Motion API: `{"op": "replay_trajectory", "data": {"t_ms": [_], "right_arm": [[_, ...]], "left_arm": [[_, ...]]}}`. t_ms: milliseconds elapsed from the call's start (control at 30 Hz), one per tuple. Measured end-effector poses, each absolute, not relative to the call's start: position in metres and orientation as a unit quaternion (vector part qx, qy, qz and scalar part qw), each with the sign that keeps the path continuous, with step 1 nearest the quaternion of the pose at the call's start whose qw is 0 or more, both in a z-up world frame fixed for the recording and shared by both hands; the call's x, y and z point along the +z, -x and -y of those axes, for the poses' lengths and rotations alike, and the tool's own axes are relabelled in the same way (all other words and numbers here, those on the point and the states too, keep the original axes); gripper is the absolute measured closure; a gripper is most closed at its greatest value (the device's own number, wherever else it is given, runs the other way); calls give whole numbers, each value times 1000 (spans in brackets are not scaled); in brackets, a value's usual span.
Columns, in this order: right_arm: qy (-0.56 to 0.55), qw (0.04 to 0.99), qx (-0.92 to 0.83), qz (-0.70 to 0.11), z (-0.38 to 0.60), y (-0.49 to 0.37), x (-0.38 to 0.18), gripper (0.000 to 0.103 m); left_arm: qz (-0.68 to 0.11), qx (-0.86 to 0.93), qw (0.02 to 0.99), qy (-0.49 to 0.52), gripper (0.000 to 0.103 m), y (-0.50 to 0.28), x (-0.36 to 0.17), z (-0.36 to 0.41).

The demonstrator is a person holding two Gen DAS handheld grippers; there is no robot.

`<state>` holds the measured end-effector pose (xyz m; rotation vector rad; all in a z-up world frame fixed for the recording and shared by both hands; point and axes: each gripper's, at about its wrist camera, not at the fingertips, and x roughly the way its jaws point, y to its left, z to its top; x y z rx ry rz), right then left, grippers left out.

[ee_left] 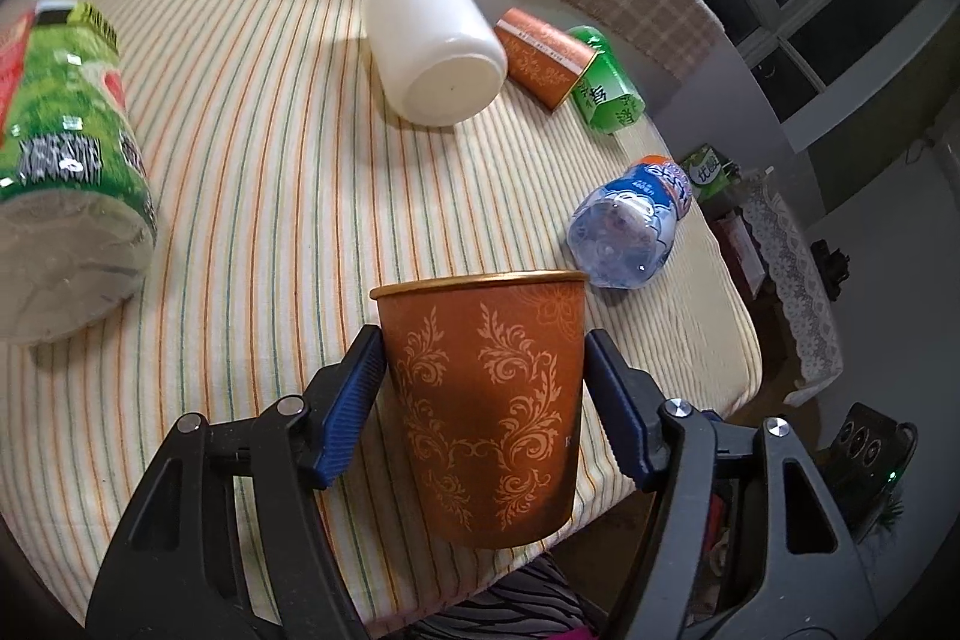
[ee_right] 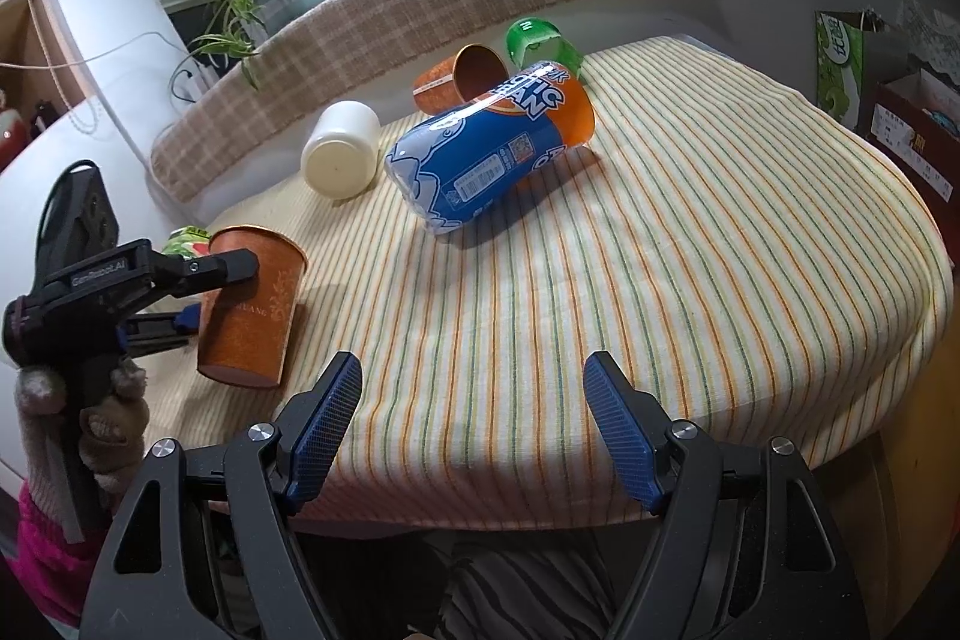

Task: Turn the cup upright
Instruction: 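Grasp the orange cup with the left tool while the right tool releases it, then rotate the orange cup with the left tool so its opening faces up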

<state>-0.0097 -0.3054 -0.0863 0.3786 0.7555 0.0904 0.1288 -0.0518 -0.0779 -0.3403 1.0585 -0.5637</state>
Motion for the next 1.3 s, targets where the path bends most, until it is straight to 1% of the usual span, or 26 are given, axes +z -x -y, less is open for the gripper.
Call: {"op": "replay_trajectory", "data": {"t_ms": [767, 1300], "right_arm": [[-183, 910, 41, -370, 301, 9, -88, 27], [-183, 910, 42, -369, 304, 9, -88, 27]], "left_arm": [[-411, -241, 876, 72, 35, -104, -49, 67], [-398, -232, 887, 22, 35, -92, -53, 82]]}}
